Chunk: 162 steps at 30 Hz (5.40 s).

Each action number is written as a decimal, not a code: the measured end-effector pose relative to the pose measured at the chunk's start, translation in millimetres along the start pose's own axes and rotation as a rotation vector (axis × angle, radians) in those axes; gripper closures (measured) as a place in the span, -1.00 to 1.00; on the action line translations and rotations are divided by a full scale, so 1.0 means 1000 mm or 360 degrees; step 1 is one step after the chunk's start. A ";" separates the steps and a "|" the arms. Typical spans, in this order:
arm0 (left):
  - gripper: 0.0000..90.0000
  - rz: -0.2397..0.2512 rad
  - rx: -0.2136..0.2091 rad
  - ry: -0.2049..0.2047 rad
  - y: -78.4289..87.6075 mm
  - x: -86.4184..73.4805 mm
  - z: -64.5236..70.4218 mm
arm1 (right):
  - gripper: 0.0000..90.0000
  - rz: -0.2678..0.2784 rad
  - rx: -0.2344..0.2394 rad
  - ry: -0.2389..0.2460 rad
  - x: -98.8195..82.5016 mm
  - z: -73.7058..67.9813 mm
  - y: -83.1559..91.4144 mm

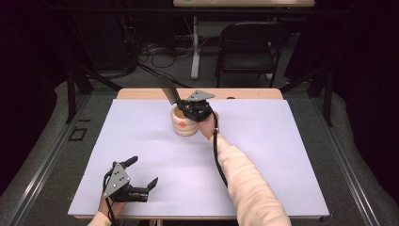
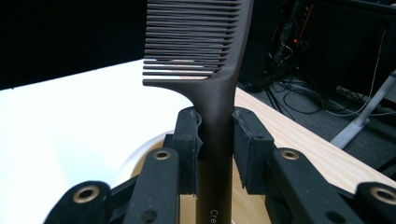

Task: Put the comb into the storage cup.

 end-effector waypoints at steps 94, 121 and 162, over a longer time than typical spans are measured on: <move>-1.00 -0.0009 0.0001 -0.0015 -0.001 0.000 0.001 | -0.96 -0.0383 0.0227 -0.0128 0.016 -0.013 0.096; -1.00 -0.0006 0.0002 -0.0024 -0.001 0.001 0.001 | -1.00 -0.0448 0.0235 -0.0149 -0.006 -0.016 0.151; -1.00 -0.0012 -0.0001 -0.0024 -0.001 0.001 0.001 | -1.00 -0.0516 0.0203 -0.0136 -0.030 -0.021 0.227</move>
Point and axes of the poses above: each handheld gripper's, and its own axes: y roughly backward along the jaws, x roughly out of its top, z roughly to its right, the point moved 5 cm from there along -y, roughly forward along the jaws, and after that the axes turned 12 degrees about z, right-handed, at the moved point
